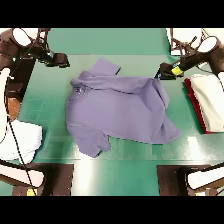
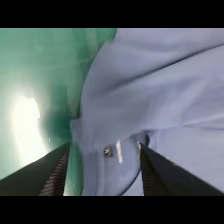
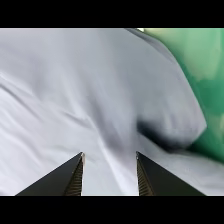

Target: Fold the shirts.

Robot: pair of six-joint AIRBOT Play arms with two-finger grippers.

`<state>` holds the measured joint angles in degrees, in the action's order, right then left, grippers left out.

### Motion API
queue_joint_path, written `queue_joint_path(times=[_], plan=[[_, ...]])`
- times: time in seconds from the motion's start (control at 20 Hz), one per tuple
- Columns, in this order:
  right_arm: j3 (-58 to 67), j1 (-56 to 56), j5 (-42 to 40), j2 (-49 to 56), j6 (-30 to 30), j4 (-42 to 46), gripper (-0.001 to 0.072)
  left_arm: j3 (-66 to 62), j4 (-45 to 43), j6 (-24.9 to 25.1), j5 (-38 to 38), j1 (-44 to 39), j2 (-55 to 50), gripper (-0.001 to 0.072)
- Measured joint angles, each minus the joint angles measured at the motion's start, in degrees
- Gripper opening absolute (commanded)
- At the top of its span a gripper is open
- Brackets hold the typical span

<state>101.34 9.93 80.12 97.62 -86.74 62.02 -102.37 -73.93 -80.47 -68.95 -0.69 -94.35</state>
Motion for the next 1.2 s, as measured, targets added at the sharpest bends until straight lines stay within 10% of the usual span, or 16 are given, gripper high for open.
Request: queue_joint_path(times=[0.45,1.0,1.05,1.2], plan=[[-13.9,-4.4,4.7,-18.0,4.3,-4.6,0.0379,25.5,1.1,-1.7,-8.3,7.1,17.9,0.049],[-33.2,-4.8,-1.0,-36.0,4.7,-5.4,0.0379,68.9,16.4,2.2,4.3,6.1,34.6,0.0488],[-33.7,-4.8,-1.1,-36.5,4.7,-5.4,0.0378,69.9,17.4,2.6,6.1,4.9,34.8,0.0465],[-34.5,-5.2,-1.0,-37.2,4.8,-5.4,0.0379,71.2,19.1,2.6,10.9,2.0,35.0,0.0021]])
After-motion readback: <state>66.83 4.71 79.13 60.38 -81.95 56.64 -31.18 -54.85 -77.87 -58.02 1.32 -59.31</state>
